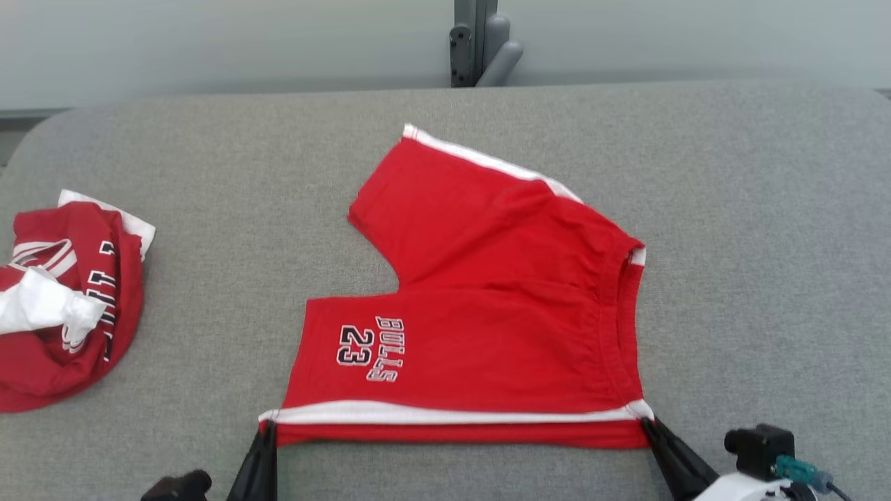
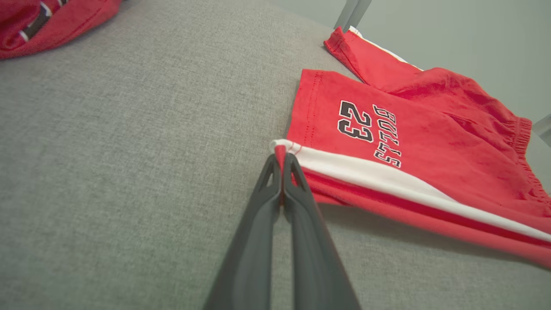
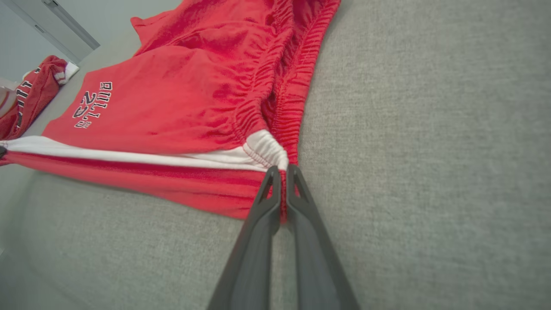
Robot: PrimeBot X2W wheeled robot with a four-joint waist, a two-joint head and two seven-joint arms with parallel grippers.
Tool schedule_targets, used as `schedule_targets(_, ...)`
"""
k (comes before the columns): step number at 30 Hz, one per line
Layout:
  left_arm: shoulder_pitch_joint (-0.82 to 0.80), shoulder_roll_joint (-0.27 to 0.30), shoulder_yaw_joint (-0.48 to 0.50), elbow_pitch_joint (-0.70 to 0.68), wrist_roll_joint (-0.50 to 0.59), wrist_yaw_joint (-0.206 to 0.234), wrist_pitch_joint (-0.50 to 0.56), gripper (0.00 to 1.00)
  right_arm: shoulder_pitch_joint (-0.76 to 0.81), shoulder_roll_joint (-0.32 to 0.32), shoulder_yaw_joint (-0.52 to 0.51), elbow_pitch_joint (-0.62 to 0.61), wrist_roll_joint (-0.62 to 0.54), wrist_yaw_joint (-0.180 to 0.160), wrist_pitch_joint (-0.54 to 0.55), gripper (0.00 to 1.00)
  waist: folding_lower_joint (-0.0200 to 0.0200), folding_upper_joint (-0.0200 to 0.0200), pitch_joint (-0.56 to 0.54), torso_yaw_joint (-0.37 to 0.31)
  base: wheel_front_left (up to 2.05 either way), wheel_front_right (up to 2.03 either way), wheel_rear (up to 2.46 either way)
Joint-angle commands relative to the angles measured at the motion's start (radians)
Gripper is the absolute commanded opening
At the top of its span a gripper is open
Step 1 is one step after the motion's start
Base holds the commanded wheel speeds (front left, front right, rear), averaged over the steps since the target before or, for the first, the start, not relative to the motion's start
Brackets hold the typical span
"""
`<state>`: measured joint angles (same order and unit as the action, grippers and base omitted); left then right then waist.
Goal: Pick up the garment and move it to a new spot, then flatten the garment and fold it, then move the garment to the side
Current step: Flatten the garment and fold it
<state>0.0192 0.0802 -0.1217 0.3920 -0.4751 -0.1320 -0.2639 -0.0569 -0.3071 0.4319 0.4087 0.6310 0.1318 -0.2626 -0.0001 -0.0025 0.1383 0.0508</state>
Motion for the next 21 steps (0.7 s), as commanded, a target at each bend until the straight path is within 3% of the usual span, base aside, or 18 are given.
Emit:
schedule_targets(1, 0.040, 0.008, 0.011, -0.007, 0.009, 0.003, -0.001, 0.00, 0.041, -0.014, -0.001, -0.005, 0.000, -0.002, -0.003, 0.00, 0.0001, 0.0025, -0.130, -0.009, 0.00, 0.00, 0.00)
schedule_targets(9, 0.125, 0.030, -0.041, -0.057, 0.009, 0.002, 0.000, 0.00, 0.133, -0.019, -0.005, -0.071, 0.021, -0.002, -0.003, 0.00, 0.0001, 0.0025, -0.144, -0.004, 0.00, 0.00, 0.00)
schedule_targets(13, -0.030, 0.076, -0.066, -0.119, -0.003, 0.002, 0.000, 0.00, 0.009, 0.007, -0.035, -0.120, 0.044, -0.002, -0.003, 0.00, 0.0001, 0.0025, -0.062, -0.036, 0.00, 0.00, 0.00)
schedule_targets(21, -0.370, 0.125, -0.148, -0.019, -0.015, 0.002, 0.000, 0.00, -0.210, 0.099, -0.139, 0.006, 0.060, -0.002, -0.003, 0.00, 0.0001, 0.0025, 0.087, -0.080, 0.00, 0.00, 0.00)
